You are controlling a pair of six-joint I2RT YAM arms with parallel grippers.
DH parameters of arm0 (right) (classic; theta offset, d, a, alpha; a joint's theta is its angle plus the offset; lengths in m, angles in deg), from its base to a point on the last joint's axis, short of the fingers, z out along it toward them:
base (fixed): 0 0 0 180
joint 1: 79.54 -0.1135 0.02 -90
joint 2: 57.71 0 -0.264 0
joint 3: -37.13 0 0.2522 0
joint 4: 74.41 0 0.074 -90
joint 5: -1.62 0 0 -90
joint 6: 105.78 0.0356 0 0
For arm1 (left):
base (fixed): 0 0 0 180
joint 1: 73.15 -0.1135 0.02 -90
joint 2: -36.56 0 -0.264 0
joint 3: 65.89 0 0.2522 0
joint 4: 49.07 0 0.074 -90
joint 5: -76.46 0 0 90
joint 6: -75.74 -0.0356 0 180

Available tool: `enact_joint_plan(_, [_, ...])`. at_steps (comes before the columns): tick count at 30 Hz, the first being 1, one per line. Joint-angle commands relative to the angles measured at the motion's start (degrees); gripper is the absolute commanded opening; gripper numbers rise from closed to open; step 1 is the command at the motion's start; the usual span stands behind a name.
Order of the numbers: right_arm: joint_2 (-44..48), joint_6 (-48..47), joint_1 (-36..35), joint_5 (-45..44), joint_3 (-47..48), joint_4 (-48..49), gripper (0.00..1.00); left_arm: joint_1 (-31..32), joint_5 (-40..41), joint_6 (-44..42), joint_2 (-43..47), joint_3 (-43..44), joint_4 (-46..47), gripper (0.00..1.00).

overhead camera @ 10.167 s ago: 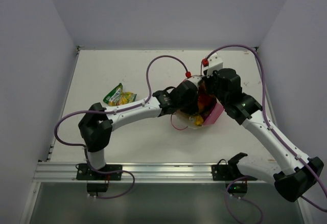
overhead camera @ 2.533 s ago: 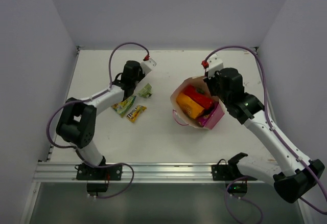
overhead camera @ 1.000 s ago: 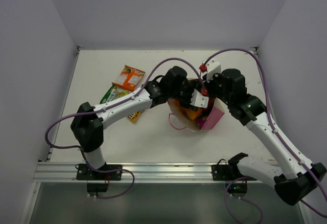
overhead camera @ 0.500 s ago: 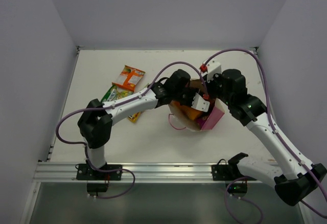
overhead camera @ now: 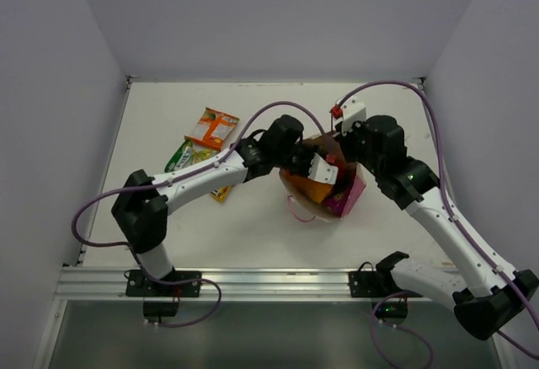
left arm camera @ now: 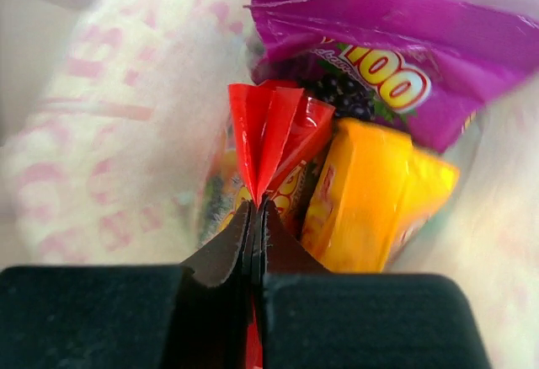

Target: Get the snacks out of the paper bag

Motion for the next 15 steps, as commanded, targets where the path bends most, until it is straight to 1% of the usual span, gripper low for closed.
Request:
enact_joint_plan(1, [0.43, 1.19, -0.08, -7.06, 0.72, 5.23, 0.00, -0.26, 0.02, 1.38, 11.98, -1.46, 8.01, 0.00])
enact_joint_plan(2, [0.25, 1.19, -0.08, -8.04, 0.54, 5.41, 0.00, -0.26, 0.20, 1.64, 14.78, -2.16, 8.36, 0.00])
enact_joint_plan(9, [-0.01, 1.99, 1.32, -12.35, -0.60, 6.20, 0.00, -0.26, 2.92, 3.49, 26.22, -3.66, 10.20, 0.00])
enact_joint_plan(12, [-0.54, 2.25, 1.68, -13.14, -0.69, 6.20, 0.00, -0.26, 6.60, 6.03, 31.15, -4.45, 13.45, 0.00])
enact_joint_plan(15, [-0.98, 2.69, 1.94, -13.49, -0.95, 6.12, 0.00, -0.35, 14.76, 8.41, 35.02, -4.80, 17.22, 0.00])
